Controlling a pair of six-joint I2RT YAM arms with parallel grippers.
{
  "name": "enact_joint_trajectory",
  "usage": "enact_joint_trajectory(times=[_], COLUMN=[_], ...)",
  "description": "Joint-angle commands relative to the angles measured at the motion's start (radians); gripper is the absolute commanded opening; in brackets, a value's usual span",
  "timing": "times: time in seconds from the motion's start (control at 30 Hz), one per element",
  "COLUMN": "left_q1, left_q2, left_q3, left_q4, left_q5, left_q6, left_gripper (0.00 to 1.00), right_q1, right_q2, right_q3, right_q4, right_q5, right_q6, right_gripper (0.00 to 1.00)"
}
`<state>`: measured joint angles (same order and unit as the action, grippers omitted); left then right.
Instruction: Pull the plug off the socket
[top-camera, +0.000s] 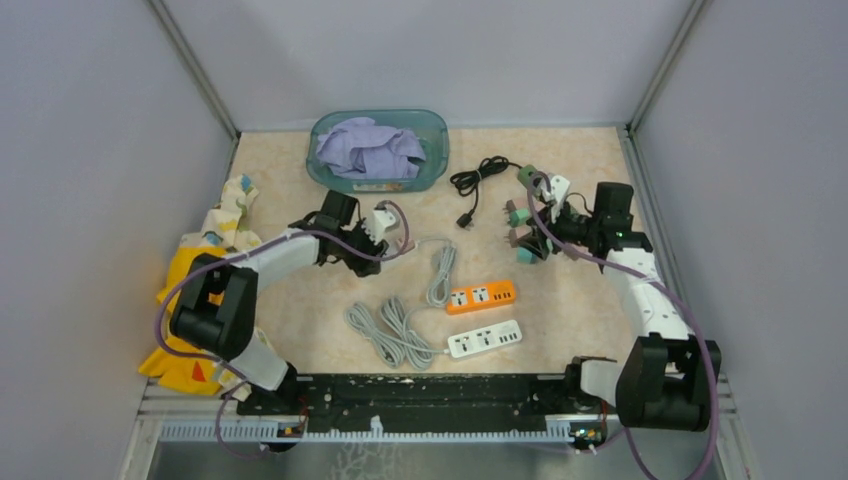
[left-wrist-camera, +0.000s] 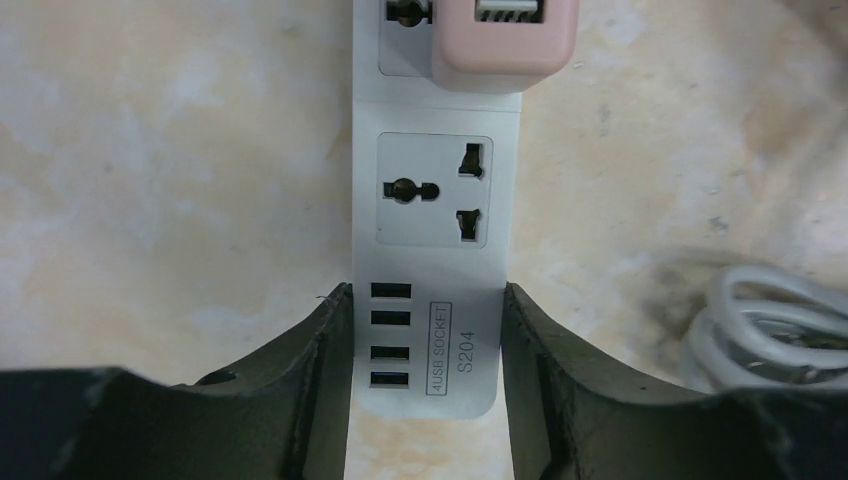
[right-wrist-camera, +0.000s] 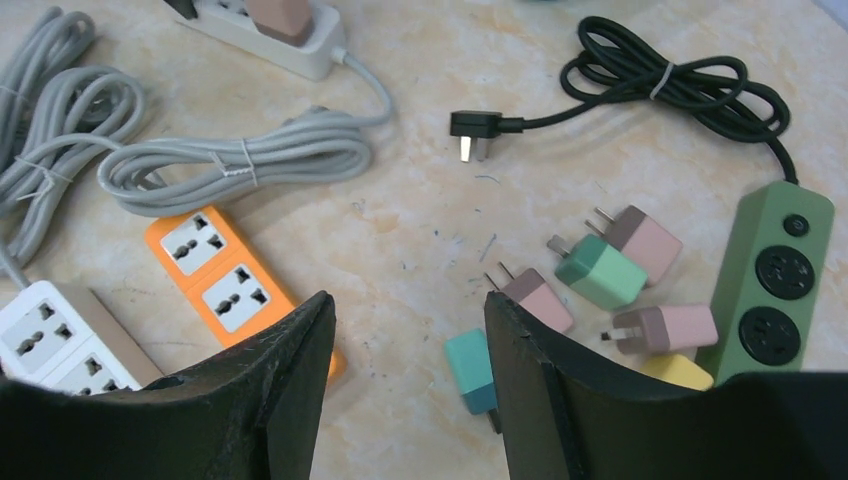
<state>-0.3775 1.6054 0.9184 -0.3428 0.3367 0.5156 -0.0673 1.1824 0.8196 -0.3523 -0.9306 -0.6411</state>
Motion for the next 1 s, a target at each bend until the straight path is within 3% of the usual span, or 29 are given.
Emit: enact_joint_trajectory(times=[0.0, 0.1, 0.2, 0.3, 0.43, 0.6, 0.83, 0.97], left_q1=[-0.117, -0.203, -0.231, -0.246, -0.262, -0.263, -0.273, -0.281], left_q2=[-0.100, -0.121, -0.103, -0.083, -0.065, -0.090, -0.161, -0.236], left_q3=[-0.100, -0.144, -0.158, -0.180, -0.167, -0.178, -0.257, -0.378], left_q4=[0.165, 0.240, 0.262, 0.294, 0.304, 0.356, 0.486, 0.687], left_q5=[0.048, 0.023, 0.034, 0.051, 0.030, 0.080, 0.108, 0.104], left_q6=[-0.054, -0.073, -0.091, -0.092, -0.107, -0.175, -0.264, -0.325], left_gripper=[0.18, 0.18, 0.18, 0.21, 0.26, 0.36, 0.57, 0.72], right_q1=[0.041, 0.076, 0.132, 0.225, 0.343, 0.418, 0.459, 0.473], right_q2=[-0.031, -0.026, -0.005, 0.046, 0.165, 0.320, 0.455, 0.495], right_q3=[0.040, 0.042, 0.050, 0.079, 0.150, 0.214, 0.293, 0.304], right_q4=[-0.066, -0.157, -0.297, -0.361, -0.292, -0.072, -0.045, -0.043], right_q5=[-0.163, -0.287, -0.388, -0.392, -0.319, -0.250, -0.156, -0.106], right_q6=[-0.137, -0.300, -0.578, -0.740, -0.747, -0.542, -0.479, -0.492], right_gripper=[0.58, 0.64, 0.79, 0.84, 0.82, 0.71, 0.61, 0.61])
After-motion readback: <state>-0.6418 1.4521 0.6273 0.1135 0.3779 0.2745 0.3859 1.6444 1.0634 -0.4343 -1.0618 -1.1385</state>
